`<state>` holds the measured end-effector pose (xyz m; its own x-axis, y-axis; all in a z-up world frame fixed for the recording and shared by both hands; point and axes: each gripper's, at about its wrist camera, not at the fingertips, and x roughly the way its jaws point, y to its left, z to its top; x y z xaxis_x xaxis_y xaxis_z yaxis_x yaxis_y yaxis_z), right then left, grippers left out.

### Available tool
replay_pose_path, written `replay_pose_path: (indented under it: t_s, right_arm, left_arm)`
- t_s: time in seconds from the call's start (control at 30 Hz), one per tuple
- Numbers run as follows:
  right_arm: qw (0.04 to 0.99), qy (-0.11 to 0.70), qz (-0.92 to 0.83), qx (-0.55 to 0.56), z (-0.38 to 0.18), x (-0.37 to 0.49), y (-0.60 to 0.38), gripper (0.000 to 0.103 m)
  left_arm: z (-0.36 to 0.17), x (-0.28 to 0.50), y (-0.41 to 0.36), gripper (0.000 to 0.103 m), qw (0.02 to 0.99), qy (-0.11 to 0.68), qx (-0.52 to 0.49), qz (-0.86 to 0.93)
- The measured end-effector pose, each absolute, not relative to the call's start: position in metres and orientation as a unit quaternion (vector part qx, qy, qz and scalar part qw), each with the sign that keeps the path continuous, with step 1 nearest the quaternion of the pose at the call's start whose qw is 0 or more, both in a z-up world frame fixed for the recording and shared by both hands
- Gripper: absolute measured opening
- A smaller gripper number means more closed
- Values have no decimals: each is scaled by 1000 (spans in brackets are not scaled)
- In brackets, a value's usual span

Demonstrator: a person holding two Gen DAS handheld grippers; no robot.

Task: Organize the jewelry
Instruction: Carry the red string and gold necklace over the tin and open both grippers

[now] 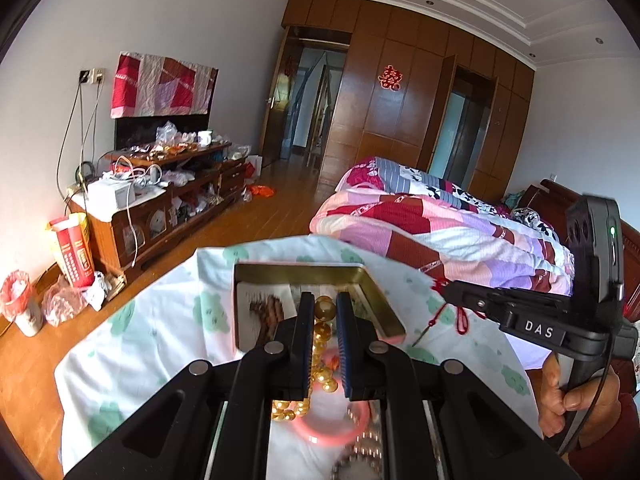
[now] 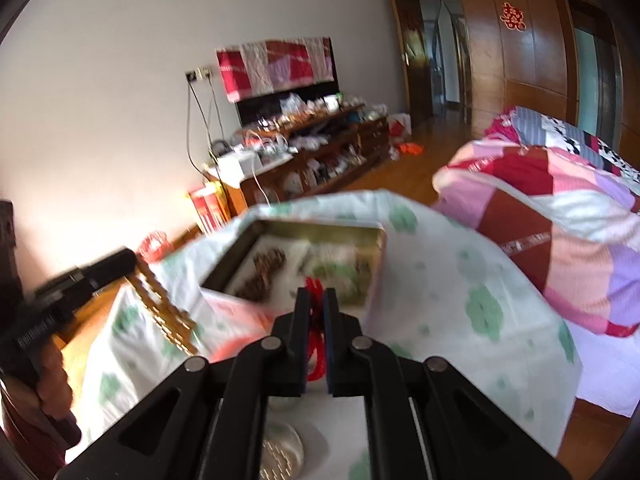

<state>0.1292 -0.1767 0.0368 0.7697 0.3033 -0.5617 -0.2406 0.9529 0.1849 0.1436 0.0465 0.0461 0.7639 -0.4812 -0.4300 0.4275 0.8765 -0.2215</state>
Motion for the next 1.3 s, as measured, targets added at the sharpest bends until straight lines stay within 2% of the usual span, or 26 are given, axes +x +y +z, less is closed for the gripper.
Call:
replay_pose_path:
  t_s: [0.2,0.4,0.67,0.93,1.0,1.07,1.1,1.13,1.17,1.2,1.23,1.27,1.3]
  right_arm:
    - [933,296,180,97,43,167,-171,8]
    - [924,312,181,130,20,205,-167,8]
    - [907,358,164,150,-30,226,-172,8]
    - [907,360,163,149,-34,222,-179,9]
    - [910,357,152,147,-35,222,-180,13]
    - [908,361,150,148,-36,222,-182,19]
    - [907,361,151,153,-37,223,-184,26]
    - [906,360,152,160,-37,223,-186,33]
    - [907,353,154,169,-36,222,-189,46]
    - [910,345,152,174,-33,219,-192,60]
    - [913,337,152,176,-31,218,-193,64]
    - [918,324,147,178,-27,215,-194,68]
    - [924,309,138,175,-24,211,-196,68]
  left_arm:
    - [48,176,34,10,939,233,-55,-246]
    - [28,214,18,10,934,248,-55,-250]
    - [-8,250,2,10,927,287,-41,-239]
    - [-3,269,-14,10,926,282,-7,-253]
    - [-11,269,-16,11,920,296,-4,-258]
    - [-17,270,-16,17,917,310,-3,-252]
    - [-20,271,-15,20,915,320,-3,-247]
    - [-22,272,-13,30,913,326,-6,-244]
    - [-23,271,-10,42,912,331,-11,-240]
    - [-25,267,-7,48,914,332,-18,-234]
    - [-25,264,-4,55,916,328,-21,-228]
    - [-24,262,-3,56,920,323,-20,-222]
    - [-22,258,-1,57,925,315,-17,-214]
